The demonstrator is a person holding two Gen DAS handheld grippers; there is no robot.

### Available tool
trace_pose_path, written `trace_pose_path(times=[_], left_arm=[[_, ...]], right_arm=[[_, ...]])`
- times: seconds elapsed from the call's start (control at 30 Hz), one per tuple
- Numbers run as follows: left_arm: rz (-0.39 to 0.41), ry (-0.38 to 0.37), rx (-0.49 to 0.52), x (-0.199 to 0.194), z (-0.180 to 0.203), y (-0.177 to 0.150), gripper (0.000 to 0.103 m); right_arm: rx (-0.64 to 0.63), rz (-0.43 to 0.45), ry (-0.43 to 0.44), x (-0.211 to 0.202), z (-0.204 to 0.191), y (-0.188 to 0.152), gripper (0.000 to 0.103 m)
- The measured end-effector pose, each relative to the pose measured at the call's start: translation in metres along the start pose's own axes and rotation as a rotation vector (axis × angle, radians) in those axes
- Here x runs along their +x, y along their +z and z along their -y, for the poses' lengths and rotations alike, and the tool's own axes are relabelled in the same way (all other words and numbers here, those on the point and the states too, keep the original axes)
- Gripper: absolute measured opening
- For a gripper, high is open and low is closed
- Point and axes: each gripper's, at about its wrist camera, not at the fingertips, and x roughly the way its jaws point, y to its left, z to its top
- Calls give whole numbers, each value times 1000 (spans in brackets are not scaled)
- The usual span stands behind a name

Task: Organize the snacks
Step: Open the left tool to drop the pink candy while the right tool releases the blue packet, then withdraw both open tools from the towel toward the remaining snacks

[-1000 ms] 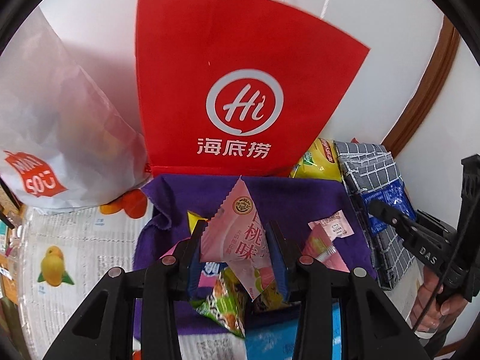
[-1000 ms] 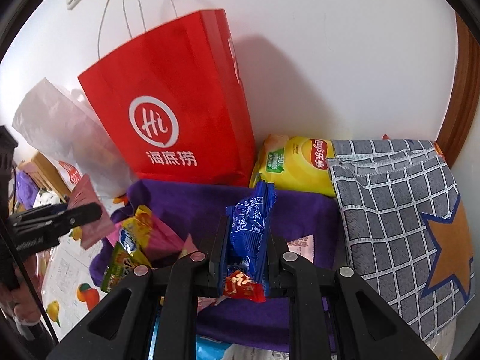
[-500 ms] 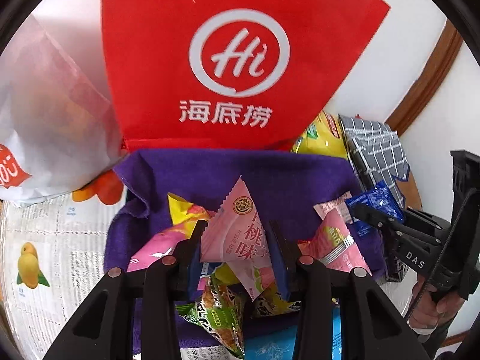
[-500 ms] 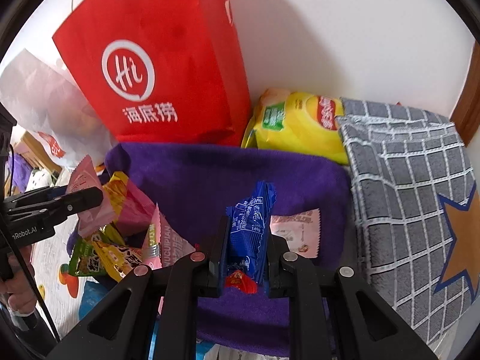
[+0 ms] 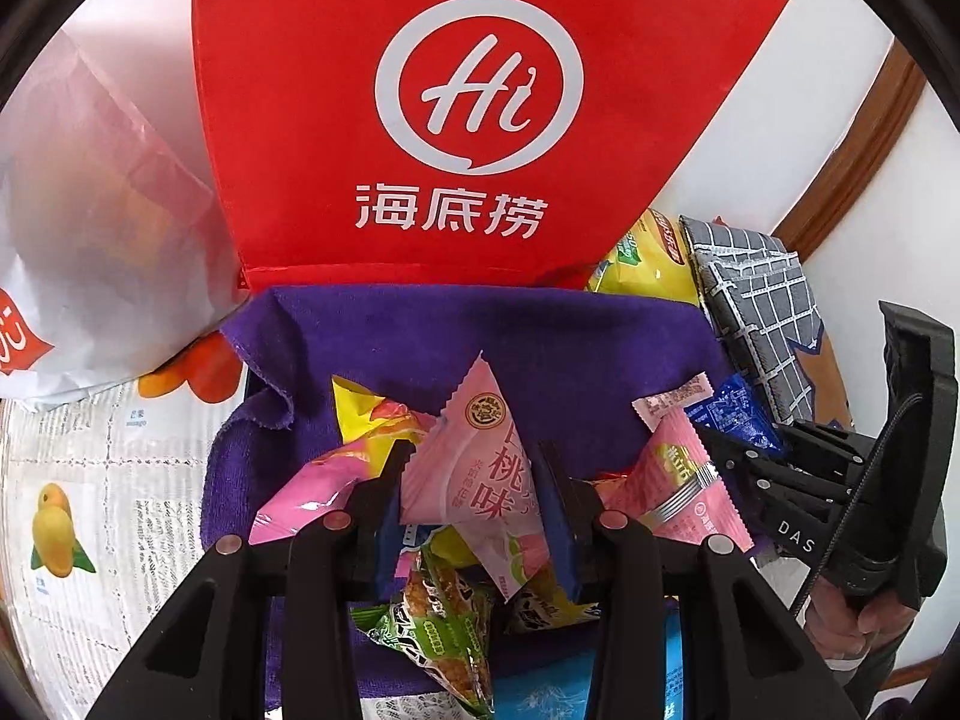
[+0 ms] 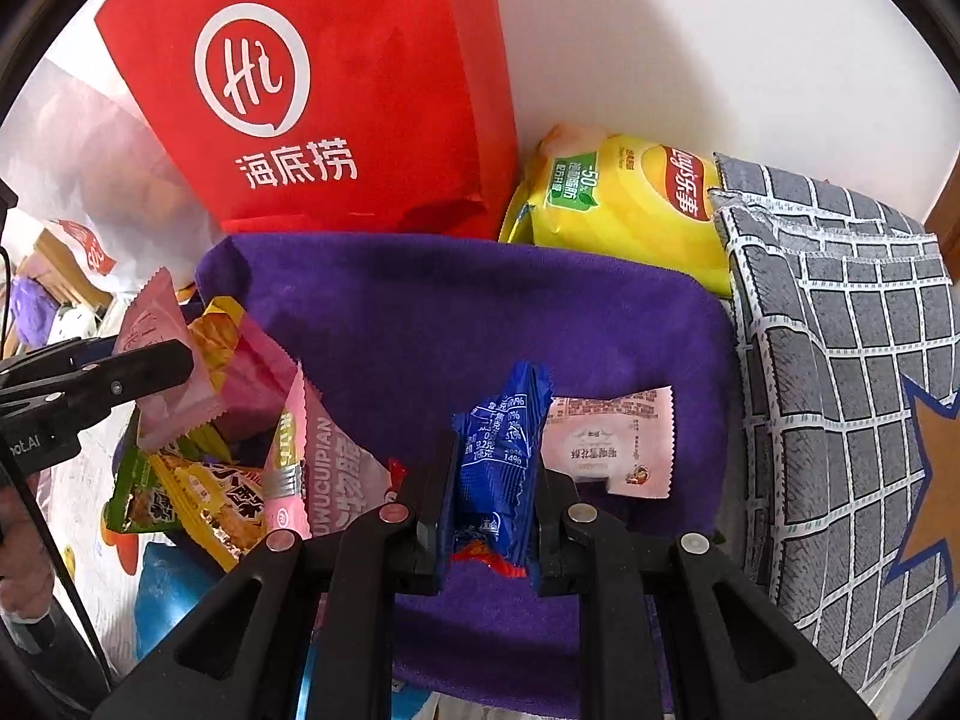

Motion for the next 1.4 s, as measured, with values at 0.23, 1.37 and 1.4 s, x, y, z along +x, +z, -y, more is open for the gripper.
trace_pose_path(times=[0.23, 1.37, 1.4], left_arm=[[2, 0, 3, 2, 1, 0, 39], [143, 6, 87, -93, 50, -18, 71], [149, 0, 84, -100, 51, -23, 71]], right_arm=[[3, 27, 0, -8, 1, 2, 36], [47, 228, -220, -149, -22, -32, 77], [44, 232, -224, -154, -23, -38, 77]])
